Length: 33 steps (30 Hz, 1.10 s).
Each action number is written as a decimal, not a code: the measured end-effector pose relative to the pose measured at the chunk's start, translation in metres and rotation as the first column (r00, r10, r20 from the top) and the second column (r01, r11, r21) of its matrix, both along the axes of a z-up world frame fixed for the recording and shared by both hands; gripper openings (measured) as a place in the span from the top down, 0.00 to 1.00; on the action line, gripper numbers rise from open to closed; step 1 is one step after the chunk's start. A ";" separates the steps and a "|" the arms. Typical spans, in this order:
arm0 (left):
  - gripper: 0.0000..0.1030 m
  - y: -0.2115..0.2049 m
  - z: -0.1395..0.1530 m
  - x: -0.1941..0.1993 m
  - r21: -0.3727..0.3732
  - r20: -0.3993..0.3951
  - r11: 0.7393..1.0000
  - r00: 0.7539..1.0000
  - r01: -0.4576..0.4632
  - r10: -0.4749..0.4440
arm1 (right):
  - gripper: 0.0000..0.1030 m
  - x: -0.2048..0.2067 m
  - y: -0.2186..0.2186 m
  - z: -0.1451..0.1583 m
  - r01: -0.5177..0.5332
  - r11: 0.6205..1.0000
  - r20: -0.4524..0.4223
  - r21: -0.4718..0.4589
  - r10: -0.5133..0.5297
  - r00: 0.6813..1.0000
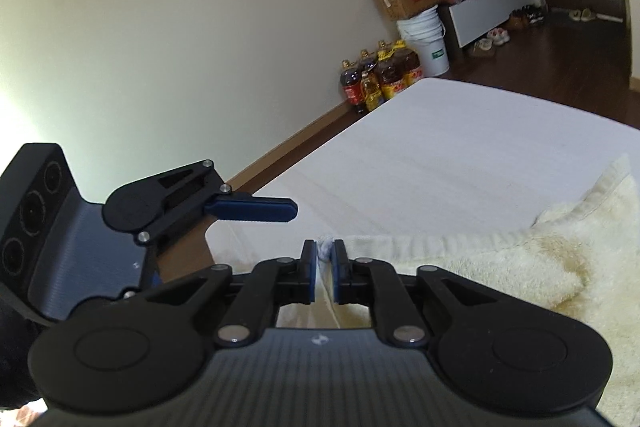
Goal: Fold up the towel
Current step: 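Grasp a towel corner with the left gripper while the right gripper spreads the towel flat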
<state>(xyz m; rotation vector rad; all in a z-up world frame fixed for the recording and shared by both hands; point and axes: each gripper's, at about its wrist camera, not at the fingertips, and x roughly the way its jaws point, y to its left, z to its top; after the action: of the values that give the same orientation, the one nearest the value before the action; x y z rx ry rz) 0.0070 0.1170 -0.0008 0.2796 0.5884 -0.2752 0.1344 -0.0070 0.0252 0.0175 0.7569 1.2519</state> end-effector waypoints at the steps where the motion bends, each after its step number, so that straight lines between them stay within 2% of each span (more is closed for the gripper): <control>1: 0.00 0.001 0.000 0.002 -0.007 -0.005 1.000 1.000 0.004 -0.004 | 0.80 0.001 -0.007 0.002 0.015 1.000 0.000 0.011 -0.015 1.000; 3: 0.00 0.006 -0.001 0.007 -0.028 -0.017 1.000 1.000 0.009 -0.009 | 0.70 0.002 -0.020 0.006 0.045 0.998 0.000 0.033 -0.045 0.999; 6: 0.00 0.019 -0.001 0.016 -0.092 -0.045 0.996 0.999 0.006 -0.010 | 0.58 0.009 -0.061 0.007 0.149 0.988 0.011 0.044 -0.150 0.989; 9: 0.00 0.028 0.000 0.031 -0.141 -0.104 0.990 0.995 -0.027 0.012 | 0.56 0.012 -0.103 0.006 0.254 0.966 0.045 0.039 -0.256 0.966; 11: 0.01 0.034 0.000 0.041 -0.172 -0.145 0.984 0.989 -0.051 0.026 | 0.53 0.012 -0.114 0.004 0.289 0.957 0.061 0.024 -0.290 0.955; 13: 0.10 0.040 0.000 0.052 -0.202 -0.186 0.976 0.982 -0.076 0.039 | 0.49 0.008 -0.133 -0.003 0.336 0.942 0.067 0.010 -0.336 0.940; 14: 0.30 0.040 0.001 0.053 -0.202 -0.195 0.976 0.980 -0.082 0.042 | 0.47 0.004 -0.146 -0.009 0.363 0.932 0.069 0.003 -0.362 0.930; 15: 0.41 0.042 0.001 0.055 -0.198 -0.211 0.976 0.977 -0.087 0.045 | 0.44 0.000 -0.151 -0.007 0.369 0.929 0.070 0.000 -0.369 0.927; 16: 0.41 0.043 0.001 0.057 -0.193 -0.228 0.977 0.972 -0.093 0.047 | 0.42 -0.005 -0.162 -0.013 0.399 0.917 0.078 -0.014 -0.397 0.915; 18: 0.43 0.044 -0.002 0.056 -0.177 -0.241 0.980 0.970 -0.090 0.045 | 0.32 -0.011 -0.171 -0.015 0.417 0.909 0.082 -0.022 -0.414 0.907; 20: 0.45 0.041 -0.006 0.054 -0.151 -0.251 0.985 0.967 -0.081 0.041 | 0.29 -0.010 -0.176 -0.021 0.442 0.897 0.087 -0.031 -0.438 0.895; 23: 0.67 0.040 -0.014 0.053 -0.104 -0.270 0.992 0.962 -0.075 0.044 | 0.29 0.000 -0.181 -0.026 0.472 0.880 0.114 -0.049 -0.465 0.878; 24: 0.80 0.039 -0.015 0.051 -0.100 -0.267 0.992 0.963 -0.074 0.045 | 0.29 0.007 -0.177 -0.028 0.472 0.880 0.125 -0.053 -0.463 0.877; 29: 0.84 0.033 -0.014 0.045 -0.085 -0.252 0.994 0.967 -0.068 0.044 | 0.29 0.038 -0.158 -0.023 0.448 0.887 0.214 -0.107 -0.420 0.882; 33: 0.84 0.038 -0.008 0.033 -0.082 -0.222 0.992 0.972 -0.101 0.080 | 0.31 0.056 -0.144 -0.026 0.418 0.894 0.264 -0.162 -0.369 0.891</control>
<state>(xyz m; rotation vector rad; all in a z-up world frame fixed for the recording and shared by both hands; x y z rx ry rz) 0.0401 0.1550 -0.0086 0.1323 0.8011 -0.2461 0.1903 -0.1507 -0.0006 -0.1402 0.6450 0.7614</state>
